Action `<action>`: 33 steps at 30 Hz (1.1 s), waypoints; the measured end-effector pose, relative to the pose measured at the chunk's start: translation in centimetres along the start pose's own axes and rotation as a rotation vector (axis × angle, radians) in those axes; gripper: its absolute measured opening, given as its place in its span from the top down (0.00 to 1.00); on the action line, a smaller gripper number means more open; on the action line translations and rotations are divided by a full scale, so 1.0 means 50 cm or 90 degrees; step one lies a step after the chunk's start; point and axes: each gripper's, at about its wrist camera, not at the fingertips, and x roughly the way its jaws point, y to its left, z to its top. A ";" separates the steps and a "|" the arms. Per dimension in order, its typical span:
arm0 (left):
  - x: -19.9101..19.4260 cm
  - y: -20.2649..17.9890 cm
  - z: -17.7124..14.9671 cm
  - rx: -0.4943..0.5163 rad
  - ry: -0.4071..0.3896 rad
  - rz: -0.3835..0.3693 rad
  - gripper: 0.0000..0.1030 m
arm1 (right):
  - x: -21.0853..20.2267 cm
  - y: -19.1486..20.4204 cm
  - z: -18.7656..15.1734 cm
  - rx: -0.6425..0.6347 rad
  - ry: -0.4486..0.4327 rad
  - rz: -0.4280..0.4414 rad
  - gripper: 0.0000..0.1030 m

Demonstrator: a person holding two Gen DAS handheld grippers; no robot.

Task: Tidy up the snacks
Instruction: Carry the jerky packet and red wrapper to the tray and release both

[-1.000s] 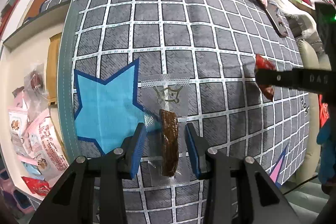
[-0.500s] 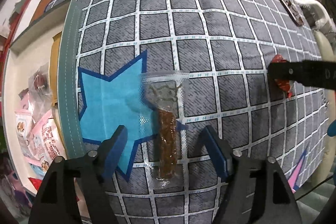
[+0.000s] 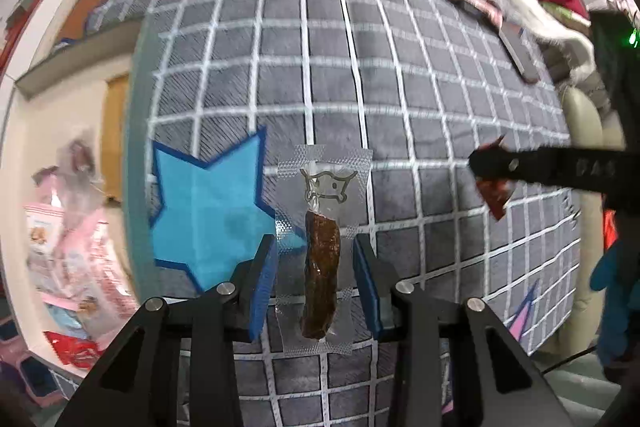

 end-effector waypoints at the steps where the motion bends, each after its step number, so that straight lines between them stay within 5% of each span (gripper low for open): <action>1: -0.013 0.002 0.004 -0.004 -0.008 -0.002 0.60 | -0.001 0.016 0.000 -0.001 0.001 0.010 0.67; 11: -0.141 0.180 0.031 -0.095 -0.076 0.029 0.59 | 0.022 0.262 0.015 -0.112 0.008 0.072 0.67; 16: -0.156 0.304 0.021 -0.154 -0.088 0.088 0.59 | 0.064 0.399 0.030 -0.162 0.024 0.106 0.67; 23: -0.144 0.405 0.013 -0.199 -0.090 0.111 0.56 | 0.083 0.497 0.015 -0.211 0.048 0.114 0.67; 25: -0.138 0.419 0.012 -0.209 -0.090 0.108 0.47 | 0.098 0.518 0.022 -0.212 0.056 0.113 0.67; 27: -0.136 0.429 0.009 -0.225 -0.096 0.116 0.21 | 0.115 0.537 0.027 -0.212 0.064 0.108 0.67; 31: -0.135 0.443 0.003 -0.248 -0.097 0.116 0.17 | 0.127 0.550 0.026 -0.225 0.077 0.078 0.67; 33: -0.127 0.449 0.002 -0.254 -0.083 0.124 0.01 | 0.129 0.550 0.027 -0.229 0.080 0.063 0.64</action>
